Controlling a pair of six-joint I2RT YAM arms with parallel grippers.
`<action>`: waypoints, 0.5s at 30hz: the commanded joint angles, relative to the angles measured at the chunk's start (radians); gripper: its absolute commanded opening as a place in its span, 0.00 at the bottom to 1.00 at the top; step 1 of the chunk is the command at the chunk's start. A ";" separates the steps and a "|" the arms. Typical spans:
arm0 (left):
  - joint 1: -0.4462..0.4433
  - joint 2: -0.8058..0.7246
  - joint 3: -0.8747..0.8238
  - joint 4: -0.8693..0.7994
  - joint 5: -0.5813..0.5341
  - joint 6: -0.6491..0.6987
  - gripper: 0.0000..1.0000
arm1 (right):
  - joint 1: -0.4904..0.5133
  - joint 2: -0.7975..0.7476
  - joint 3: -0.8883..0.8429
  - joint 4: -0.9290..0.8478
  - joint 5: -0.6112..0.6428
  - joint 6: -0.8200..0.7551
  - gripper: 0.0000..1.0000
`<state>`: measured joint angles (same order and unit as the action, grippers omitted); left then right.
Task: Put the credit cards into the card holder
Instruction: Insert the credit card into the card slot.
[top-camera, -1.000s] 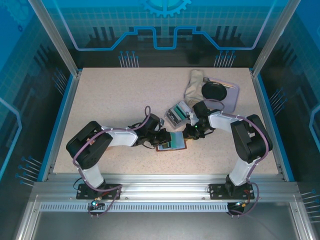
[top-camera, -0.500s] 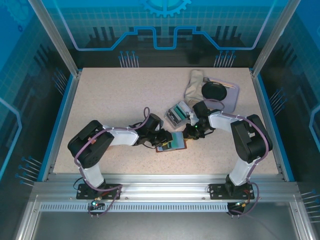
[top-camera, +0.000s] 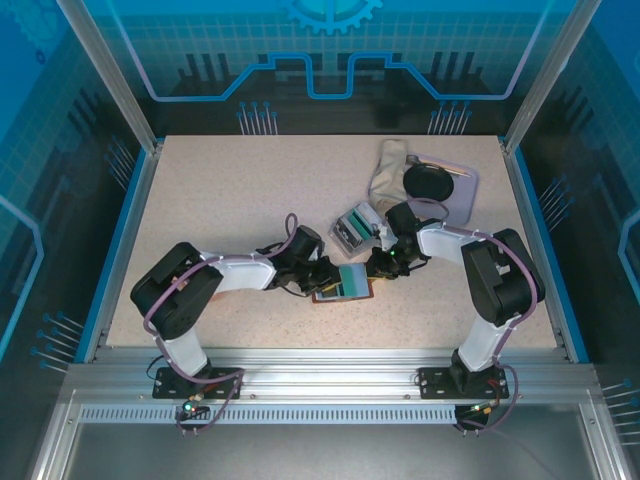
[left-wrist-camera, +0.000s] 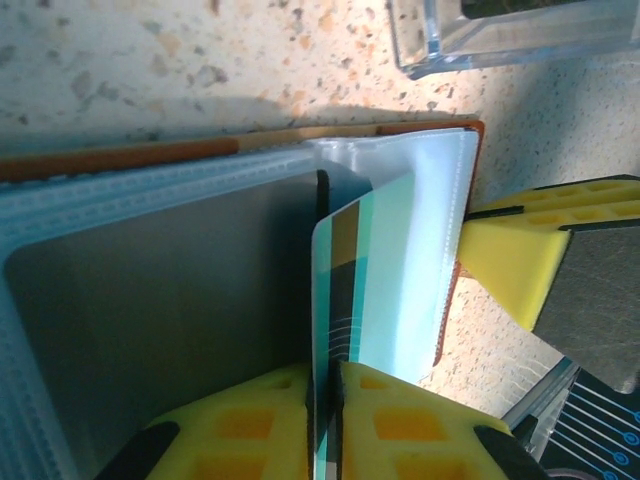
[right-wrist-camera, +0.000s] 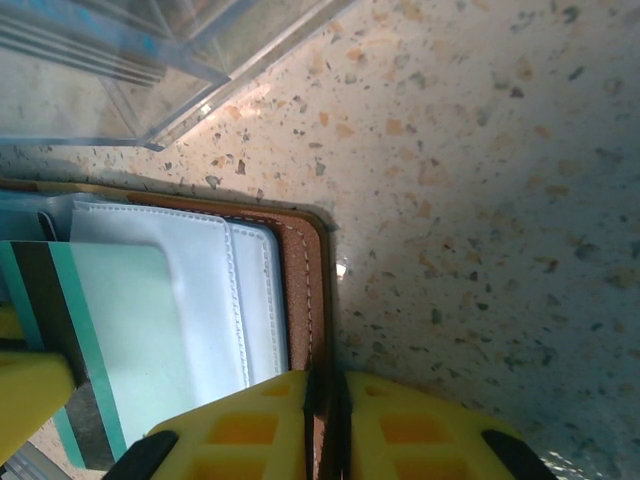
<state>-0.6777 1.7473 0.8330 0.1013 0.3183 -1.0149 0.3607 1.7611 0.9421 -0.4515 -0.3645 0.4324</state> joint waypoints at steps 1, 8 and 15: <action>0.004 0.032 0.040 -0.039 -0.002 0.028 0.13 | 0.004 0.038 -0.019 -0.008 0.000 0.001 0.15; 0.004 0.100 0.100 -0.043 0.056 0.040 0.12 | 0.007 0.041 -0.019 -0.006 -0.001 0.005 0.15; 0.003 0.127 0.152 -0.082 0.073 0.086 0.13 | 0.007 0.047 -0.016 -0.010 0.006 0.003 0.15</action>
<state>-0.6746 1.8431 0.9466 0.0616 0.3614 -0.9749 0.3607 1.7630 0.9421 -0.4511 -0.3679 0.4328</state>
